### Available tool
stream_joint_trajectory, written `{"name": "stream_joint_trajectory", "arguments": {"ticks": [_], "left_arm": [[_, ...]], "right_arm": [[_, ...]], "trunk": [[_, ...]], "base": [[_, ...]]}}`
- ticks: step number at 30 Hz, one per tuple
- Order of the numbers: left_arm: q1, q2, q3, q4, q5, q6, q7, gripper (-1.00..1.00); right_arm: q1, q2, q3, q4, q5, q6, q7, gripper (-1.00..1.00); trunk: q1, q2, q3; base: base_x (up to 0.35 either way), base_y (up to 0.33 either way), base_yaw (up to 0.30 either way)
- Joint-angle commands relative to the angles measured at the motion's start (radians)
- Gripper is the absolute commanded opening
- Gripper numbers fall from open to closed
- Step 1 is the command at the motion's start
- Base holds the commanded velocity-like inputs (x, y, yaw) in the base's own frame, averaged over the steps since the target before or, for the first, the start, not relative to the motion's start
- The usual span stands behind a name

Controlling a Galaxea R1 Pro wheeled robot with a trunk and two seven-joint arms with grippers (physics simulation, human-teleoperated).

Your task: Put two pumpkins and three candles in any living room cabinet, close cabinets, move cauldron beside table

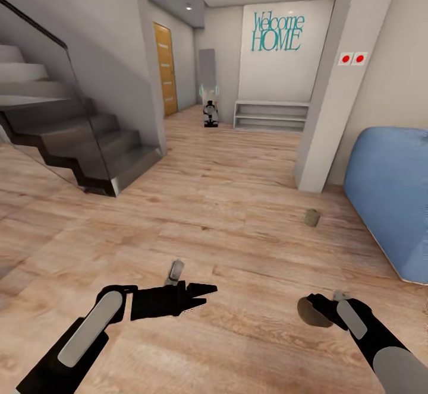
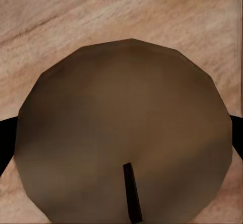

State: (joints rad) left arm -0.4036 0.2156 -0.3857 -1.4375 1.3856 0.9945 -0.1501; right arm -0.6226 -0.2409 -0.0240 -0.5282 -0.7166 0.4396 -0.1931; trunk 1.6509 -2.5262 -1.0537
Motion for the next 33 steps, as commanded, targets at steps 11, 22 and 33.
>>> {"name": "stream_joint_trajectory", "arguments": {"ticks": [11,22,33], "left_arm": [[-0.001,0.001,-0.001,0.0,-0.01,0.0,-0.01,1.0],[-0.001,0.001,-0.001,0.0,-0.01,0.001,-0.01,1.0],[-0.001,0.001,-0.001,0.0,-0.01,0.001,-0.01,1.0]], "right_arm": [[0.0,0.0,-0.001,-0.003,-0.01,0.004,-0.008,-1.0],[0.0,0.0,-0.002,-0.003,-0.01,0.004,-0.008,-1.0],[0.0,0.0,-0.002,-0.004,-0.01,0.004,-0.008,-1.0]], "trunk": [[0.0,0.0,-0.001],[0.0,0.0,-0.001],[0.0,0.0,-0.001]], "base": [[0.336,0.0,-0.272],[0.336,0.0,-0.271],[0.336,0.034,-0.12]]}}
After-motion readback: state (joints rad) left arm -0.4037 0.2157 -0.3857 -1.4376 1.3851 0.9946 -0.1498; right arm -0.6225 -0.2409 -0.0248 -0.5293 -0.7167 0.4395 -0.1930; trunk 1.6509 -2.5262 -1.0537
